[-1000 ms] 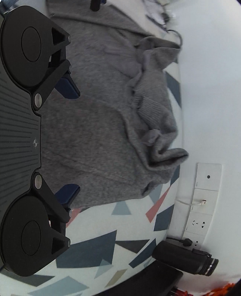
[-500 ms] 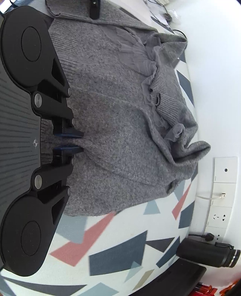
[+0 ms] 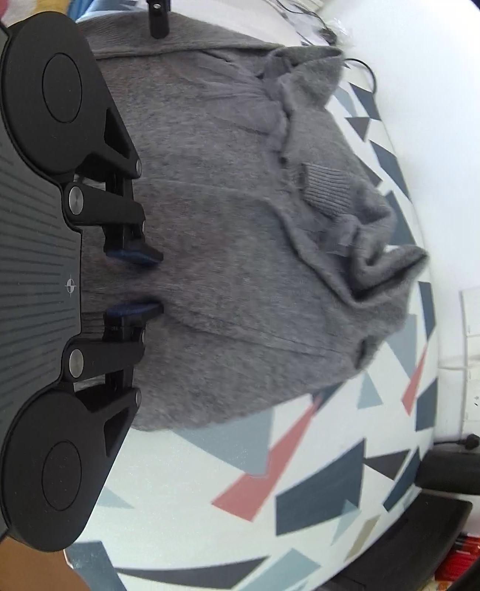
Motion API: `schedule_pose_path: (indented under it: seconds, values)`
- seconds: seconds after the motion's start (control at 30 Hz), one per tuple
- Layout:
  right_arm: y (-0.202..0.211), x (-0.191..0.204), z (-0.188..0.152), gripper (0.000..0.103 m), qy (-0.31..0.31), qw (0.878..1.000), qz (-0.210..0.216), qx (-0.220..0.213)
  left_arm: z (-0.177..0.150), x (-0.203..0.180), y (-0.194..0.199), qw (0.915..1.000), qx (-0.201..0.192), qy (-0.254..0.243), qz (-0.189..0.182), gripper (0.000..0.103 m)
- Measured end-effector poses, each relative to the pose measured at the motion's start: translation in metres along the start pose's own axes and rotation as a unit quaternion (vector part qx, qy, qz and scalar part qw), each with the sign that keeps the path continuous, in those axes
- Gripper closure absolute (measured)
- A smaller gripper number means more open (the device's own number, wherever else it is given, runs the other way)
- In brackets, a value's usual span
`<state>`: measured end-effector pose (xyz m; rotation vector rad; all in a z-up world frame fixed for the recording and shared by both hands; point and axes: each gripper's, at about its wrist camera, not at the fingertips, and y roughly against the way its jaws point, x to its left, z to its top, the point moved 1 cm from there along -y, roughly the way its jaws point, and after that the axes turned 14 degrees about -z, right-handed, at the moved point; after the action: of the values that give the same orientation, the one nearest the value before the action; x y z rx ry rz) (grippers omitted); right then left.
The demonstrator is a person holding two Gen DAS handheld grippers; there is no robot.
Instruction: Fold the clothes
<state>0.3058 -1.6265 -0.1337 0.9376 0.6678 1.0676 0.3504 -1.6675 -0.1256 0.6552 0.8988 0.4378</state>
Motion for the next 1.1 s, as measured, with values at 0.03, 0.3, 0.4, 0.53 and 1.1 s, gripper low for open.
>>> schedule_pose_path:
  seconds: [0.03, 0.3, 0.4, 0.53, 1.1]
  values:
    - [0.008, -0.001, 0.006, 0.076, -0.003, 1.000, -0.002, -0.017, 0.007, 0.000, 0.008, 0.9999, -0.013, 0.000, -0.004, 0.048]
    - [0.043, 0.017, 0.065, 0.046, -0.009, 0.994, 0.019, -0.106, 0.061, -0.010, 0.057, 0.9890, -0.139, -0.019, -0.048, 0.034]
    - [0.016, 0.043, 0.065, 0.041, 0.026, 0.997, 0.029, -0.069, 0.067, -0.007, 0.037, 0.9907, -0.115, -0.007, -0.073, 0.031]
    - [-0.021, 0.074, 0.049, 0.055, 0.082, 0.996, -0.020, -0.015, 0.051, -0.007, -0.015, 0.9952, -0.031, -0.015, -0.091, 0.030]
    - [0.001, -0.133, 0.142, 0.100, -0.184, 0.980, -0.026, -0.075, 0.026, 0.004, -0.057, 0.9958, 0.026, 0.003, -0.088, 0.043]
